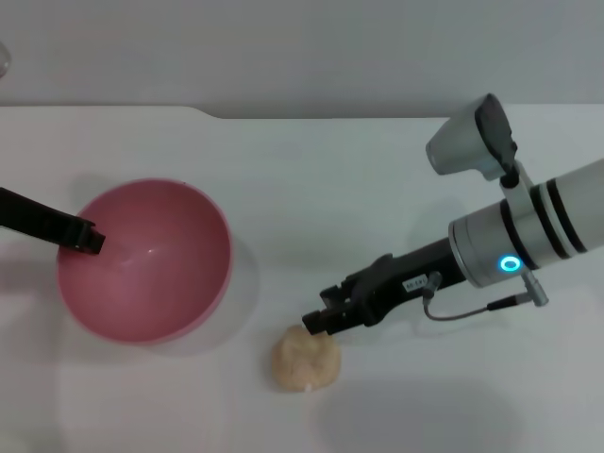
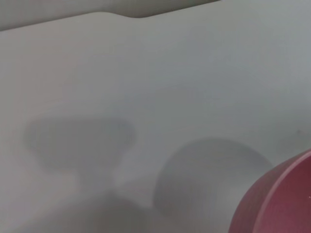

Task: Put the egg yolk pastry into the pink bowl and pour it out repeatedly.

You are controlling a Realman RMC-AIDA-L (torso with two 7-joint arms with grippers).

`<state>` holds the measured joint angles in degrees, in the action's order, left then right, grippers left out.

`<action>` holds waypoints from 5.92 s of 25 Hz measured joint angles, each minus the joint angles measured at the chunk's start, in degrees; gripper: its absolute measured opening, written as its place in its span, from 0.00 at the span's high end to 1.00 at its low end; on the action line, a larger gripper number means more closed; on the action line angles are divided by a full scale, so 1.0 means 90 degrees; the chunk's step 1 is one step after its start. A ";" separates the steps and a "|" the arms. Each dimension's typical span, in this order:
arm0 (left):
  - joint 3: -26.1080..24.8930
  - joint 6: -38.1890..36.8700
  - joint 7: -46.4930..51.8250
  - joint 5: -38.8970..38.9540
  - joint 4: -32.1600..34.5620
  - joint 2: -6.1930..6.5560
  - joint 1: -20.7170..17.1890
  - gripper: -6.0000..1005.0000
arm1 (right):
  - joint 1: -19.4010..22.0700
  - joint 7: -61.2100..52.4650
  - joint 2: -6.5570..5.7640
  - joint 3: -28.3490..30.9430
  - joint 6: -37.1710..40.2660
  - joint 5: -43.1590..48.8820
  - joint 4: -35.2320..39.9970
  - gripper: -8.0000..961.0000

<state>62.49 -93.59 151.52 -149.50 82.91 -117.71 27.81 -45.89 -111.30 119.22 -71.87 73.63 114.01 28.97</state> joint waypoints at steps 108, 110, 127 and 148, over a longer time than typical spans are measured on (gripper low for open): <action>0.8231 1.4147 -0.4238 -0.1603 -0.3262 -0.0155 -0.0847 0.99 | 0.2754 -0.0731 -0.0109 0.5011 0.1741 -0.0036 0.2221 0.48; 0.8447 1.4722 -0.4775 -0.1138 -0.3520 -0.0158 -0.0712 0.99 | 0.2755 -0.0730 -0.0105 0.5013 0.1742 -0.0034 0.2209 0.48; 0.8894 1.6133 -0.5558 0.0368 -0.3916 -0.0153 -0.0659 0.99 | 0.2668 -0.0728 -0.0121 0.5017 0.1640 -0.0067 0.2142 0.48; 0.9303 1.7506 -0.7077 0.0781 -0.4333 -0.0153 -0.0480 0.99 | 0.2674 -0.0728 -0.0103 0.5029 0.1586 -0.0068 0.2087 0.49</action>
<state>146.21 63.96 87.83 -142.47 43.90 -119.09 23.49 -21.83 -117.86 118.29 -26.61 87.90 113.40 47.76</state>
